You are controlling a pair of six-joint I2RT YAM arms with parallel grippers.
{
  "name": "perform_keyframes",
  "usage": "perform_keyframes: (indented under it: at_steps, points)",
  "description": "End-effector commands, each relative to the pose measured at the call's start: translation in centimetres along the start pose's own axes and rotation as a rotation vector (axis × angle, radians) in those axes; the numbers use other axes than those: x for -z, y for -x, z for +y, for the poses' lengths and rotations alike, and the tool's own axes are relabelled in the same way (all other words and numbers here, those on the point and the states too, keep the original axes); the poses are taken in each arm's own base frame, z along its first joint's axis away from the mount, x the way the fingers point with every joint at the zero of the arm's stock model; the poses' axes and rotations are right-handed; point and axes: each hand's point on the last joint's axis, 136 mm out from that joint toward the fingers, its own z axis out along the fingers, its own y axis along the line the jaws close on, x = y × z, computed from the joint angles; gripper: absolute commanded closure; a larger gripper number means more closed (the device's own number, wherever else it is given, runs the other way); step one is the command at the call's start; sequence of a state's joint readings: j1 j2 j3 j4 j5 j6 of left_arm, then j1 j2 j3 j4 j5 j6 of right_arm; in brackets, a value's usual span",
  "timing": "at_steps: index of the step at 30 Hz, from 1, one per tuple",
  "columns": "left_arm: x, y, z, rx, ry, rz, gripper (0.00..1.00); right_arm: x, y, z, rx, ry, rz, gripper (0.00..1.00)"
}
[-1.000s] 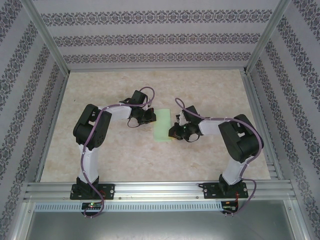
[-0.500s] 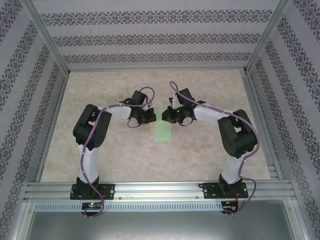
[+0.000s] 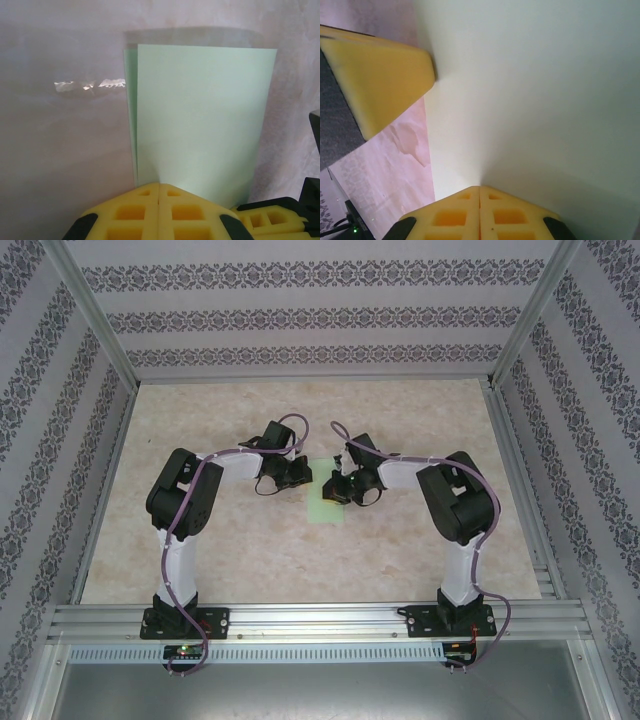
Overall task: Fold a paper plane with a square sheet of paper (pick it up from the middle)
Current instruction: Fold the square sheet of paper in half at the center of the table.
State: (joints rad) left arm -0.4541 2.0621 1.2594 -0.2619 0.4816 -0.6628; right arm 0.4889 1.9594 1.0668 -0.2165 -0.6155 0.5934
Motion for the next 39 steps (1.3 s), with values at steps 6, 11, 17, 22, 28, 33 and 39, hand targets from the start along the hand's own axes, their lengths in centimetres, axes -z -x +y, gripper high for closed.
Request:
perform_keyframes:
  at_steps: [6,11,17,22,28,33,39]
  points:
    - [-2.1,-7.1,11.1,0.155,0.383,0.175,1.0,0.9,-8.0,-4.5,-0.052,-0.08,0.131,0.91]
    - [-2.1,-6.9,10.9,0.148,0.377,0.174,1.0,1.5,-10.7,-6.6,-0.078,-0.123,0.142,0.91]
    - [-1.8,-5.0,8.4,0.074,0.291,0.131,1.0,3.2,-7.4,-2.8,-0.017,-0.034,0.012,0.9]
    - [-0.2,-1.3,2.3,-0.041,0.117,0.05,0.98,6.3,-3.3,-0.7,0.031,-0.081,-0.18,0.88]
    - [3.8,2.1,-3.8,-0.083,-0.011,-0.056,0.72,6.6,-0.9,-1.9,-0.011,-0.243,-0.233,0.89]
    - [6.9,3.0,-3.9,-0.051,0.0,-0.132,0.6,4.8,-0.9,-0.6,-0.013,-0.239,-0.198,0.89]
    - [9.2,2.5,-0.7,0.03,0.078,-0.195,0.54,2.7,-1.6,-0.8,-0.034,-0.267,-0.139,0.89]
